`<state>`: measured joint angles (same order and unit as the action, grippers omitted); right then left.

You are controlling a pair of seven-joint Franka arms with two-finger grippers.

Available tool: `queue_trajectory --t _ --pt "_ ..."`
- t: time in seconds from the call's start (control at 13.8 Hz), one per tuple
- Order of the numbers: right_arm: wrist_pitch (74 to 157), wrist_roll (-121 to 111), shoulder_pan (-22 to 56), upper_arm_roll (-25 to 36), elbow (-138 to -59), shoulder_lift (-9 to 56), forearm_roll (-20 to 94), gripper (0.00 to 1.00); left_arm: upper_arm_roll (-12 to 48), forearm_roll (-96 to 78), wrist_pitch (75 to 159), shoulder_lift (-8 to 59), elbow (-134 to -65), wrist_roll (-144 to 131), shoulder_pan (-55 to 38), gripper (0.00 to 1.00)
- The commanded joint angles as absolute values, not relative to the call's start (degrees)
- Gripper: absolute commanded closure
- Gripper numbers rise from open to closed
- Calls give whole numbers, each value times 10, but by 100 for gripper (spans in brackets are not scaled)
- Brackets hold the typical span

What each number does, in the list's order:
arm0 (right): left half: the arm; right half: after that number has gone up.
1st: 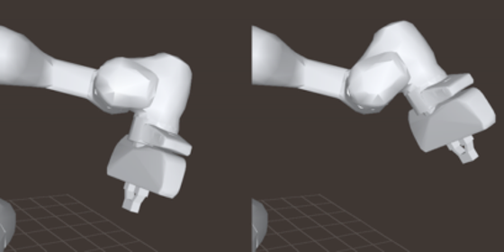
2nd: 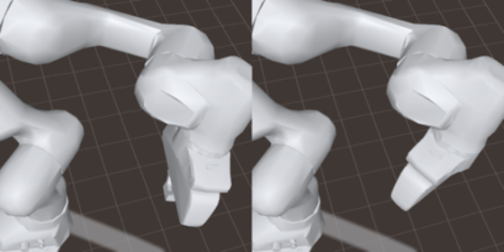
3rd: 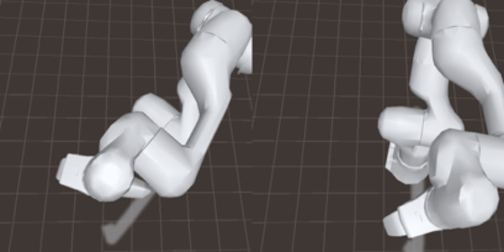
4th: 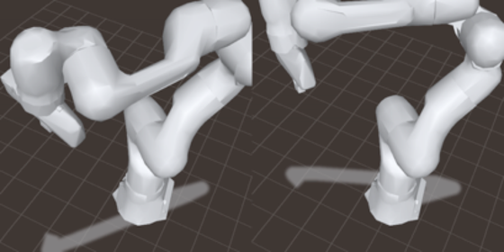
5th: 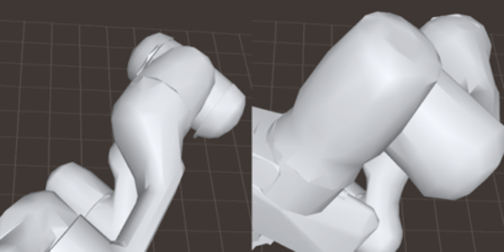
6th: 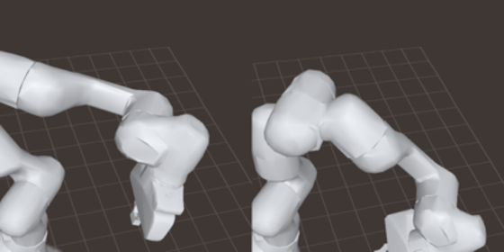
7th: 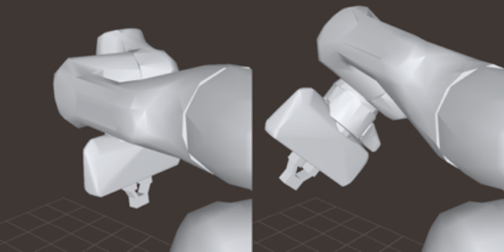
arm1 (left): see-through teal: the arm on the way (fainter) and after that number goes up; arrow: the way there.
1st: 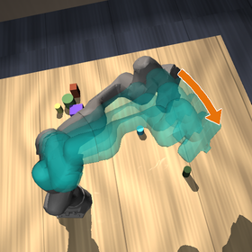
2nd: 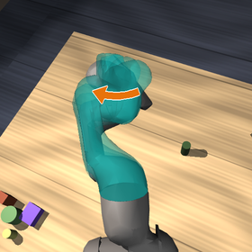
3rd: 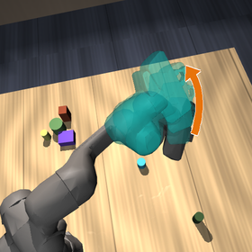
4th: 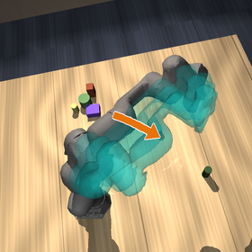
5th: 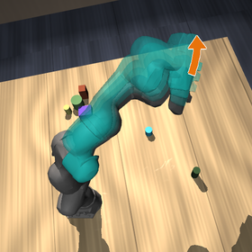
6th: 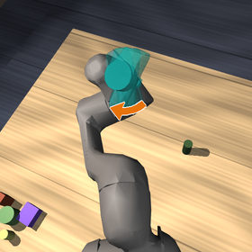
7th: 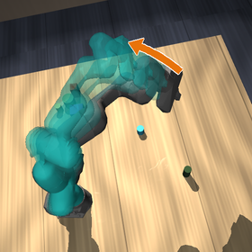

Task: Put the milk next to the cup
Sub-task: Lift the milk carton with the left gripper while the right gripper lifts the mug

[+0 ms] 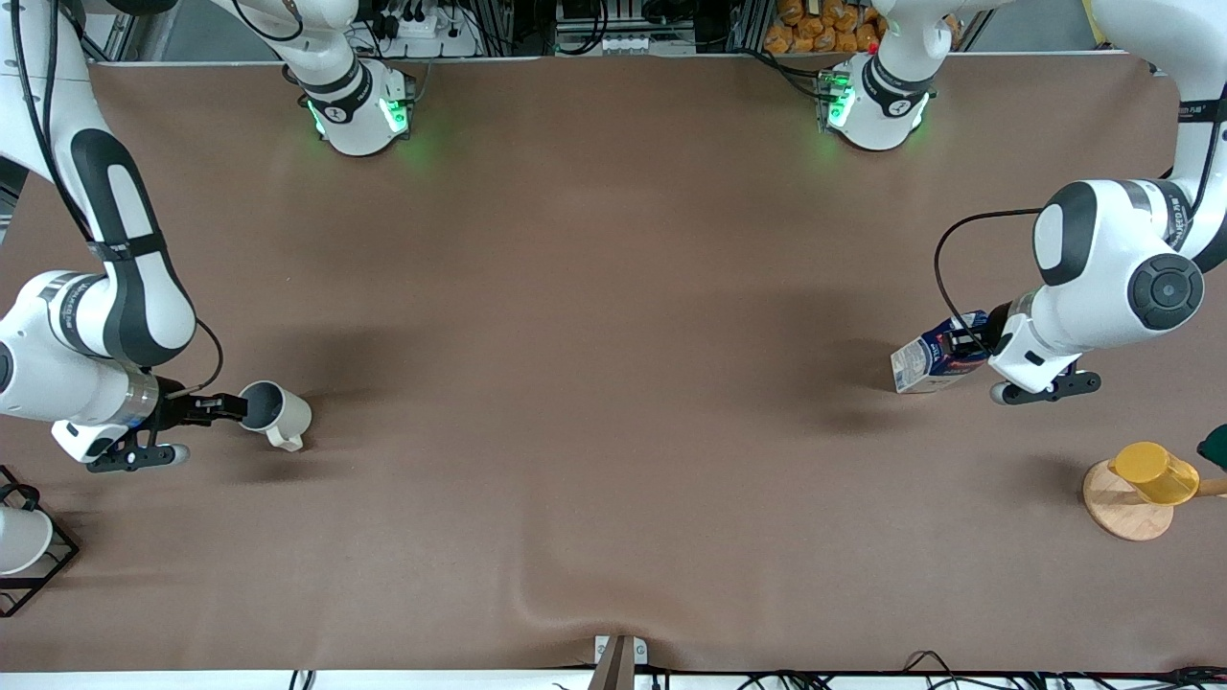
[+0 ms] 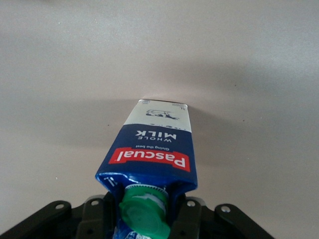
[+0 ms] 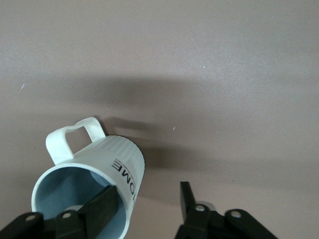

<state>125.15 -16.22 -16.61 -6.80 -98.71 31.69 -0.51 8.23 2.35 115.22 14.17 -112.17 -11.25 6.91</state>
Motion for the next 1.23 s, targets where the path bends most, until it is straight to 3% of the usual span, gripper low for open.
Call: queue_trajectory --t 0.0,0.36,0.65,0.94,1.16 --pt "1252 -171 -165 -73 -1001 309 5 40 85 20 1137 137 -1102 -114 67 61" --pt "1193 -187 -170 -80 -982 303 7 30 97 21 1072 134 -1043 -103 66 63" --pt "1185 -191 -163 -83 -981 295 6 29 117 21 1004 129 -988 -102 67 63" --pt "1207 -192 -164 -86 -997 298 7 41 120 21 997 125 -986 -101 69 63" --pt "1293 -192 -161 -86 -1051 295 6 53 120 21 997 127 -988 -98 71 63"
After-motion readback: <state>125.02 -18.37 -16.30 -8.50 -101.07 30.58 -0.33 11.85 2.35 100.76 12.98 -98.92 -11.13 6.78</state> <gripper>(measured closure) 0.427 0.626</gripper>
